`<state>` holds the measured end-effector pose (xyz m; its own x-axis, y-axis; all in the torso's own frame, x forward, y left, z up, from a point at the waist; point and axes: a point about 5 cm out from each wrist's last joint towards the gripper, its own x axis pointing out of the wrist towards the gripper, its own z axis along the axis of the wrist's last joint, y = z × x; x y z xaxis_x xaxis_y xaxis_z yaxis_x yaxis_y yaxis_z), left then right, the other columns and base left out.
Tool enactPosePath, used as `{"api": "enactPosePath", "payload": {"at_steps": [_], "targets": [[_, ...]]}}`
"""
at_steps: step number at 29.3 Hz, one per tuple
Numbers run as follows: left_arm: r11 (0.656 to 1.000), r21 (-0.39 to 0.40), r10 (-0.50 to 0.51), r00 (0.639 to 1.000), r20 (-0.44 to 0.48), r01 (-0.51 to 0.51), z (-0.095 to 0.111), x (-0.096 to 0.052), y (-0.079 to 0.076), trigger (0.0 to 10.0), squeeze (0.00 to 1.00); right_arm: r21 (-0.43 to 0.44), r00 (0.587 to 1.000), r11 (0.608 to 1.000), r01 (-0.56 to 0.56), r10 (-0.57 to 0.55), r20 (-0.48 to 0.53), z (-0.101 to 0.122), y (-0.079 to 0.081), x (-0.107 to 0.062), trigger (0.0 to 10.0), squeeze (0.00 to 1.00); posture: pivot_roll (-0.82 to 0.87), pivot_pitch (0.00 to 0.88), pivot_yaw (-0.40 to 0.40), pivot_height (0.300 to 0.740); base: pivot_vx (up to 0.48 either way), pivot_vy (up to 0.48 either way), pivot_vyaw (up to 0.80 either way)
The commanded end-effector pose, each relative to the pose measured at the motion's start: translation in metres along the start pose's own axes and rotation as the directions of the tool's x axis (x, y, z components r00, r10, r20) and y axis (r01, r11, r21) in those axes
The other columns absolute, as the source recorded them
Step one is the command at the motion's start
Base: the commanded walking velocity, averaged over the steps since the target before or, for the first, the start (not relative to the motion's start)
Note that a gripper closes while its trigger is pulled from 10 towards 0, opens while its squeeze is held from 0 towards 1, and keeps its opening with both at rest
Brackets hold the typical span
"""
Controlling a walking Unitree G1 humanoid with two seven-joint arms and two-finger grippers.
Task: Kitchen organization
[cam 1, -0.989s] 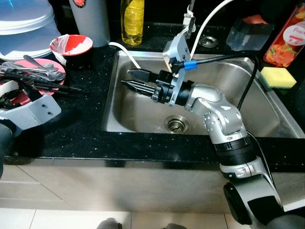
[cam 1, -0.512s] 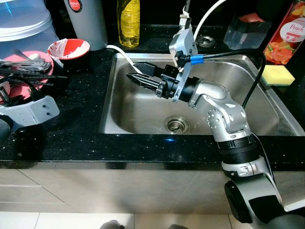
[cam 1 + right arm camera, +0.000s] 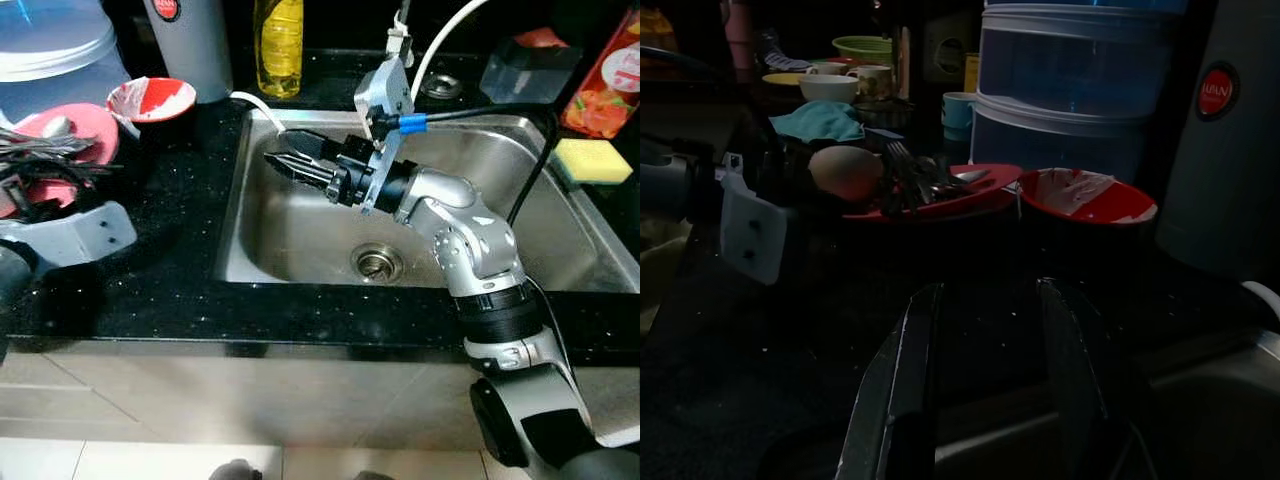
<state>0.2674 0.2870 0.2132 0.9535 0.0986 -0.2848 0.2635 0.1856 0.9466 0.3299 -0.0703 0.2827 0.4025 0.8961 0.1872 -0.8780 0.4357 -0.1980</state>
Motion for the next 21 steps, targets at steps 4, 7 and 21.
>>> {"api": "enactPosePath", "payload": {"at_steps": [4, 7, 21], "targets": [[0.964, 0.014, -0.266, 0.958, 0.109, 0.266, 0.024, -0.014, -0.054, 10.0, 0.0, -0.01, 1.0, 1.0, -0.024, 0.024, 0.004, 0.003, 0.002, 0.003, 10.0, 0.0, 0.11, 0.092, -0.046, 0.74, 0.0, 0.0, 0.0], [0.958, 0.023, -0.286, 0.95, 0.123, 0.286, 0.027, -0.02, -0.055, 10.0, 0.0, -0.009, 1.0, 1.0, -0.026, 0.026, 0.002, 0.002, 0.002, 0.003, 10.0, 0.0, 0.12, 0.094, -0.045, 0.74, 0.0, 0.0, 0.0], [0.935, 0.041, -0.353, 0.907, 0.232, 0.353, 0.056, -0.034, -0.056, 10.0, 0.0, -0.006, 0.999, 0.999, -0.033, 0.033, 0.007, 0.002, 0.001, 0.008, 10.0, 0.0, 0.12, 0.099, -0.046, 0.74, 0.0, 0.0, 0.0]]}}
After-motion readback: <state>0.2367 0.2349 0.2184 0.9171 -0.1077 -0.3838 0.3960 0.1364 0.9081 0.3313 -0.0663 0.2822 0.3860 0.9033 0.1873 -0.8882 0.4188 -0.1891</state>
